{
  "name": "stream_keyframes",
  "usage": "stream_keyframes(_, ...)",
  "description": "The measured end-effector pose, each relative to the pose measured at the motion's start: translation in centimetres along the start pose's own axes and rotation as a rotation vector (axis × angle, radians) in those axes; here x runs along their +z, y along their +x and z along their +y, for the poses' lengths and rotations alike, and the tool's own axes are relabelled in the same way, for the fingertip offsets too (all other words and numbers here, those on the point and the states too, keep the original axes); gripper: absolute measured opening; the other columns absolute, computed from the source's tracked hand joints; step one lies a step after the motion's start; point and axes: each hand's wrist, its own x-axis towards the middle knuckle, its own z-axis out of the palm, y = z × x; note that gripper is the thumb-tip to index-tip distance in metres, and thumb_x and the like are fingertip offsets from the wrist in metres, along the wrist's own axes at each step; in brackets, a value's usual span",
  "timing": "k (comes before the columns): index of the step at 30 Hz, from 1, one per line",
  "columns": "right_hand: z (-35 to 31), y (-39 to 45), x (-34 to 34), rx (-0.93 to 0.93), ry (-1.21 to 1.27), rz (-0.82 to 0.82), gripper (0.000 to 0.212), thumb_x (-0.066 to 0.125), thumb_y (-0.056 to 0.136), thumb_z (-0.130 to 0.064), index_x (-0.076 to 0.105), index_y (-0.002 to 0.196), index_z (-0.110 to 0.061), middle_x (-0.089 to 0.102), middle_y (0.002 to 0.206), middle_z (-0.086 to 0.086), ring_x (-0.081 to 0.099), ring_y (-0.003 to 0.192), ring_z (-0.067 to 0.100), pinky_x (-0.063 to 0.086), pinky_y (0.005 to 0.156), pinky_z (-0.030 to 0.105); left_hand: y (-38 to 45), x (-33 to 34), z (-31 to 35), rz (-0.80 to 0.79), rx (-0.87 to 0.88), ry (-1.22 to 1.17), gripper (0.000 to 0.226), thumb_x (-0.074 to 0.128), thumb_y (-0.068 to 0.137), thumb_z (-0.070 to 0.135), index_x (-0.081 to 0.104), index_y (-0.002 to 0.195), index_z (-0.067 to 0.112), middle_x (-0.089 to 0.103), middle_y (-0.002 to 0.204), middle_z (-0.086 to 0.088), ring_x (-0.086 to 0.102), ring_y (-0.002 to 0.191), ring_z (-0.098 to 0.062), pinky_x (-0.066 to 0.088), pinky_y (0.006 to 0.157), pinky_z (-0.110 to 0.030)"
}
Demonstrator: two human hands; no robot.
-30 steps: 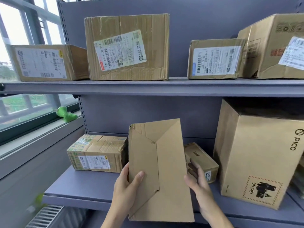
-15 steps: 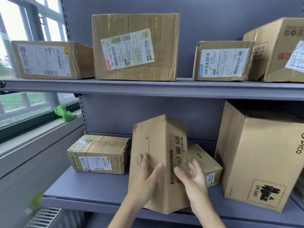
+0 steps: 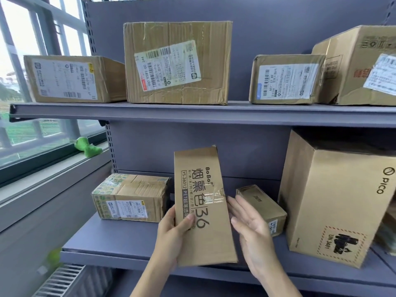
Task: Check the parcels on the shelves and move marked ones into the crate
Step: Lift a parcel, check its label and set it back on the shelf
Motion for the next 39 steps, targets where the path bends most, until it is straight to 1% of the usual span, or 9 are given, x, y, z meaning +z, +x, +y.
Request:
stream_keyframes(6, -1.2, 0.7, -2.0, 0.168, -0.044, -0.025, 0.037, 0.062, 0.083, -0.012, 0.051, 0.116, -0.027, 0.061, 0.106, -0.01, 0.056, 0.094, 0.0, 0.046, 0.07, 0.012, -1.2, -1.5, 0.9, -0.108, -0.046, -0.192, 0.039, 0.067, 0.066, 0.0, 0.062, 0.105, 0.002, 0.073, 0.091, -0.013, 0.07, 0.069, -0.019, 0.055, 0.054, -0.026)
stream_keyframes(11, -0.9, 0.7, -4.0, 0.369, 0.199, -0.107, 0.089, 0.093, 0.036, -0.04, 0.063, 0.116, -0.016, 0.066, 0.119, 0.009, 0.062, 0.107, 0.023, 0.048, 0.084, 0.038, -1.7, -1.8, 1.1, -0.183, -0.038, -0.232, 0.047, 0.074, 0.058, 0.011, 0.063, 0.103, 0.002, 0.073, 0.089, -0.014, 0.07, 0.067, -0.021, 0.056, 0.054, -0.028)
stream_keyframes(16, -1.1, -0.9, -4.7, 0.426, 0.247, 0.018, 0.055, 0.074, 0.064, -0.035, 0.061, 0.111, -0.011, 0.074, 0.087, 0.013, 0.067, 0.084, 0.03, 0.051, 0.067, 0.041, -1.7, -2.3, 0.8, -0.217, -0.057, -0.288, 0.075, 0.093, 0.028, 0.038, 0.071, 0.094, 0.008, 0.072, 0.091, -0.013, 0.07, 0.069, -0.021, 0.056, 0.055, -0.028)
stream_keyframes(21, -0.3, -2.0, -4.7, 0.513, 0.212, 0.047, 0.101, 0.093, 0.005, -0.032, 0.064, 0.097, -0.003, 0.07, 0.086, 0.023, 0.068, 0.074, 0.035, 0.053, 0.07, 0.044, -2.0, -1.4, 0.6, -0.153, -0.062, -0.219, 0.062, 0.086, 0.055, 0.034, 0.065, 0.108, 0.009, 0.073, 0.095, -0.008, 0.07, 0.075, -0.017, 0.055, 0.058, -0.027)
stream_keyframes(26, -1.5, -2.9, -4.3, 0.411, 0.182, 0.061, 0.067, 0.081, 0.052, -0.014, 0.058, 0.115, -0.008, 0.072, 0.093, 0.017, 0.068, 0.08, 0.031, 0.056, 0.069, 0.041, -2.1, -0.2, 1.8, -0.075, 0.012, 0.193, 0.029, 0.049, 0.095, 0.019, 0.051, 0.123, 0.023, 0.065, 0.106, 0.02, 0.06, 0.094, 0.004, 0.046, 0.078, -0.014)
stream_keyframes(30, -2.8, -3.3, -3.6, 0.213, 0.039, 0.098, 0.039, 0.069, 0.074, -0.011, 0.058, 0.107, -0.028, 0.071, 0.1, -0.003, 0.064, 0.095, 0.015, 0.049, 0.079, 0.033, -2.6, 0.2, 2.8, -0.203, -0.105, 0.246, 0.087, 0.064, 0.079, 0.052, 0.02, 0.148, 0.022, 0.041, 0.129, 0.022, 0.045, 0.112, 0.0, 0.03, 0.097, -0.021)
stream_keyframes(33, -3.7, -3.4, -3.4, 0.129, -0.064, 0.079, 0.037, 0.063, 0.078, -0.012, 0.057, 0.105, -0.037, 0.067, 0.108, -0.009, 0.059, 0.105, 0.01, 0.046, 0.091, 0.032, -2.6, -0.1, 3.2, -0.265, -0.137, 0.277, 0.132, 0.065, 0.036, 0.074, 0.016, 0.148, 0.025, 0.041, 0.13, 0.018, 0.044, 0.113, -0.002, 0.03, 0.099, -0.023)
stream_keyframes(36, -4.1, -3.6, -3.4, 0.081, -0.117, 0.094, 0.039, 0.06, 0.083, -0.007, 0.056, 0.103, -0.041, 0.069, 0.103, -0.014, 0.061, 0.102, 0.005, 0.048, 0.083, 0.026, -2.3, -0.5, 3.1, -0.278, -0.14, 0.238, 0.106, 0.068, 0.032, 0.07, 0.041, 0.128, 0.031, 0.059, 0.117, 0.018, 0.056, 0.104, 0.001, 0.04, 0.09, -0.02)
stream_keyframes(39, -3.8, -3.6, -3.4, 0.072, -0.16, 0.075, 0.042, 0.062, 0.083, -0.011, 0.056, 0.111, -0.042, 0.064, 0.119, -0.007, 0.056, 0.115, 0.013, 0.043, 0.101, 0.04, -1.9, -0.9, 2.6, -0.28, -0.115, 0.24, 0.082, 0.064, 0.048, 0.064, 0.055, 0.118, 0.023, 0.072, 0.104, 0.007, 0.066, 0.098, -0.008, 0.045, 0.09, -0.027)
